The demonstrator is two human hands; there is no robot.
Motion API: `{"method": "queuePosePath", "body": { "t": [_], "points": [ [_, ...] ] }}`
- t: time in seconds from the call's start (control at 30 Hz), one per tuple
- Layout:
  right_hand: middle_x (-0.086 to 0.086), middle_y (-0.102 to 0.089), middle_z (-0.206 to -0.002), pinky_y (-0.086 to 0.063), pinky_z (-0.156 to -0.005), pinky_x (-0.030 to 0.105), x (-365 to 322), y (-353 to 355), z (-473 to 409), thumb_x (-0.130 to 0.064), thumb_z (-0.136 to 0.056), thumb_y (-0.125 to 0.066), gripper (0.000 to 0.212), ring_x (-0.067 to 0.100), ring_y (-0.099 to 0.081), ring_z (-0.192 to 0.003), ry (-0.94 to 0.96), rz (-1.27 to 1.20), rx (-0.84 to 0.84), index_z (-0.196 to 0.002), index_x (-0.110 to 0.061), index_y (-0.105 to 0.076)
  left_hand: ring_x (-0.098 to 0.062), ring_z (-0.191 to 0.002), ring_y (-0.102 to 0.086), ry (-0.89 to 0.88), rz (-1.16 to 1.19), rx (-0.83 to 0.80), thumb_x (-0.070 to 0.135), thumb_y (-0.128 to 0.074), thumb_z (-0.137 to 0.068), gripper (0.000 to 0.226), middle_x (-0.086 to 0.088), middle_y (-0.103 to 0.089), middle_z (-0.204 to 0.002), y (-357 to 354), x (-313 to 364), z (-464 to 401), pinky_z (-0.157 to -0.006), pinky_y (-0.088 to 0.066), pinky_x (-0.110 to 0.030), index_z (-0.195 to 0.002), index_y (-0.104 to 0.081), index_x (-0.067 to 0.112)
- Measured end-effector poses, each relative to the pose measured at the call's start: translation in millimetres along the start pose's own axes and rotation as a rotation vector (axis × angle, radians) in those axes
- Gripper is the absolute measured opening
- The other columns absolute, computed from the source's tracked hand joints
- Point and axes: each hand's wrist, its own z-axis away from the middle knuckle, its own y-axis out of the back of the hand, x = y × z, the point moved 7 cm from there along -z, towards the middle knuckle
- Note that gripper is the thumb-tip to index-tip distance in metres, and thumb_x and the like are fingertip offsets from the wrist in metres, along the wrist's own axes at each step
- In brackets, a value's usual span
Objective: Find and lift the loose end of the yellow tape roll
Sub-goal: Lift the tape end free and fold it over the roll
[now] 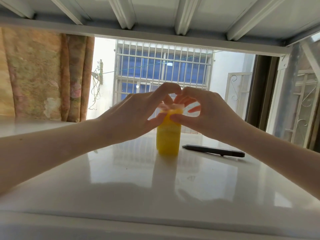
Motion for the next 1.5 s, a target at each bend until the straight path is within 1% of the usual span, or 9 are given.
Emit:
{"method": "queuePosePath", "body": {
  "t": [0.1, 0.3, 0.47, 0.63, 0.77, 0.87, 0.97, 1.37, 1.5],
  "points": [
    [-0.024, -0.056, -0.077, -0.042, -0.07, -0.001, 0.9, 0.8, -0.6, -0.031, -0.071, -0.074, 0.028, -0.02, -0.054, -0.075, -0.027, -0.021, -0.002, -0.093, -0.018, -0.062, -0.02, -0.084, -0.07, -0.011, -0.003, 0.004, 0.037, -0.052, -0.081, 0.05, -0.002, -0.069, -0.106, 0.4, -0.1, 1.0, -0.075, -0.053, -0.03, -0.124, -0.033, 0.02],
    [-0.014, -0.061, -0.079, -0.043, -0.069, -0.002, -0.7, 3.0, -0.4, -0.028, -0.068, -0.076, 0.027, -0.002, -0.061, -0.074, -0.057, -0.03, -0.008, -0.088, -0.018, -0.061, -0.015, -0.082, -0.068, -0.02, -0.009, 0.009, 0.035, -0.054, -0.081, 0.052, -0.003, -0.07, -0.105, 0.8, -0.2, 2.3, -0.074, -0.049, -0.025, -0.126, -0.033, 0.019],
    [-0.017, -0.06, -0.076, -0.044, -0.07, -0.001, -2.8, 3.6, 0.1, -0.039, -0.067, -0.072, 0.031, -0.001, -0.062, -0.074, -0.067, -0.045, -0.001, -0.085, -0.015, -0.064, -0.002, -0.081, -0.06, -0.019, 0.011, 0.013, 0.032, -0.058, -0.08, 0.055, -0.003, -0.064, -0.117, 2.9, -1.1, 0.9, -0.073, -0.054, -0.027, -0.127, -0.032, 0.019],
    [-0.02, -0.06, -0.073, -0.042, -0.066, -0.004, 1.0, 3.2, -0.4, -0.029, -0.072, -0.072, 0.014, -0.001, -0.061, -0.071, -0.082, -0.02, -0.025, -0.08, -0.02, -0.064, -0.002, -0.079, -0.06, -0.008, 0.019, 0.01, 0.027, -0.061, -0.082, 0.042, -0.005, -0.059, -0.115, 3.3, -5.3, 2.0, -0.071, -0.058, -0.028, -0.119, -0.046, 0.015],
    [-0.014, -0.063, -0.075, -0.044, -0.071, -0.001, 0.0, 2.0, -0.3, -0.029, -0.072, -0.071, 0.017, 0.003, -0.063, -0.075, -0.086, -0.012, -0.039, -0.083, -0.016, -0.07, -0.001, -0.077, -0.058, 0.047, 0.049, 0.009, 0.022, -0.065, -0.08, 0.025, -0.001, -0.06, -0.106, 1.5, -12.6, 2.9, -0.077, -0.054, -0.016, -0.102, -0.065, 0.011],
    [-0.01, -0.066, -0.079, -0.049, -0.073, 0.007, 0.2, 1.8, -0.4, -0.029, -0.073, -0.071, 0.019, 0.006, -0.064, -0.078, -0.095, -0.013, -0.044, -0.086, -0.015, -0.072, 0.009, -0.074, -0.057, 0.132, 0.095, 0.03, 0.025, -0.065, -0.078, 0.02, 0.007, -0.058, -0.102, 1.7, -19.7, 3.7, -0.079, -0.046, -0.004, -0.092, -0.071, 0.012],
    [-0.01, -0.067, -0.081, -0.05, -0.079, 0.014, 1.0, 2.1, -0.7, -0.029, -0.073, -0.071, 0.018, 0.007, -0.065, -0.081, -0.112, -0.034, -0.051, -0.085, -0.016, -0.072, 0.018, -0.083, -0.054, 0.195, 0.117, 0.048, 0.022, -0.069, -0.077, 0.013, 0.012, -0.057, -0.099, 3.3, -25.0, 4.3, -0.077, -0.042, 0.0, -0.086, -0.073, 0.013],
    [-0.011, -0.067, -0.084, -0.047, -0.081, 0.011, 3.9, 2.9, -0.9, -0.027, -0.071, -0.073, 0.013, 0.001, -0.064, -0.081, -0.116, -0.045, -0.074, -0.081, -0.019, -0.069, -0.001, -0.074, -0.061, 0.214, 0.134, -0.034, 0.017, -0.071, -0.076, 0.009, 0.007, -0.067, -0.085, 5.7, -22.8, 2.5, -0.076, -0.049, -0.014, -0.084, -0.073, 0.014],
    [-0.009, -0.068, -0.087, -0.048, -0.084, 0.015, 1.9, 1.9, -0.3, -0.024, -0.072, -0.072, 0.011, 0.003, -0.065, -0.084, -0.103, -0.051, -0.091, -0.081, -0.019, -0.07, 0.003, -0.074, -0.06, 0.221, 0.155, -0.05, 0.02, -0.07, -0.076, 0.011, 0.009, -0.067, -0.085, 5.2, -24.9, 3.4, -0.073, -0.046, -0.008, -0.085, -0.074, 0.015]
  ]
}}
